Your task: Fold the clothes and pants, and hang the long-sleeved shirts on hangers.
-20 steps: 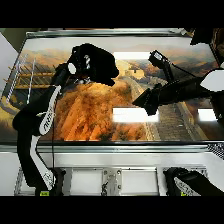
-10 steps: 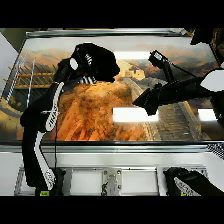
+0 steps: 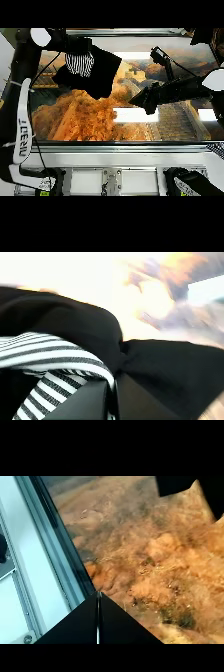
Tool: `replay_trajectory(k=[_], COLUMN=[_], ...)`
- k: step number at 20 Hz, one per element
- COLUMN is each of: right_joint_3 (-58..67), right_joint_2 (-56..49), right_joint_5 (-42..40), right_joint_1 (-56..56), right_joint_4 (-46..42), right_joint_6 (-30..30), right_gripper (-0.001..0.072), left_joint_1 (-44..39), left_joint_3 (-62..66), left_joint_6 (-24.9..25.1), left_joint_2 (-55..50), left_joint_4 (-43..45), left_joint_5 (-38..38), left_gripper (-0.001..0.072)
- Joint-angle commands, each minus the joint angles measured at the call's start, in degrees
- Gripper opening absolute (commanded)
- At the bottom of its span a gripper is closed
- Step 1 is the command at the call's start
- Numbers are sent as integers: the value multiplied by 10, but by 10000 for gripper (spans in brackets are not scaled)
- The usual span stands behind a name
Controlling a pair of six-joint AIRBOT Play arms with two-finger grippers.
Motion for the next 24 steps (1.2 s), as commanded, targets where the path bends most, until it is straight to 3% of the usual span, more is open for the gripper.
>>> replay_trajectory(k=[1,3,5,7,9,10,11,12,13,14,15,16,22,24], right_joint_3=[21,26,26,26,26,25,24,23,20,16,8,-2,-144,-196], right_joint_2=[10,37,61,74,77,76,76,76,77,76,76,77,76,76], right_joint_5=[-17,-61,-101,-108,-108,-108,-107,-104,-98,-91,-84,-79,-90,-104], right_joint_1=[-36,-91,-156,-221,-271,-287,-300,-307,-311,-311,-311,-311,-311,-311], right_joint_4=[-136,-279,-361,-368,-368,-368,-367,-367,-368,-368,-367,-367,-363,-354], right_joint_6=[63,160,253,305,330,337,340,339,339,339,337,337,337,337], right_gripper=[30,31,31,31,32,32,38,44,49,202,485,693,705,705], left_joint_1=[-76,-148,-227,-297,-336,-336,-326,-304,-276,-244,-206,-167,33,83], left_joint_3=[-95,-172,-228,-249,-225,-202,-179,-157,-146,-148,-164,-198,-481,-551], left_joint_6=[-19,-51,-75,-81,-74,-68,-71,-80,-87,-93,-96,-98,-159,-165], left_joint_2=[97,132,140,120,76,52,35,22,17,18,26,40,118,115], left_joint_4=[0,0,0,0,0,0,0,0,0,0,0,-1,-7,-69], left_joint_5=[-31,11,119,228,257,242,215,171,127,91,62,48,73,113], left_gripper=[16,16,16,15,19,235,599,684,684,684,684,684,685,685])
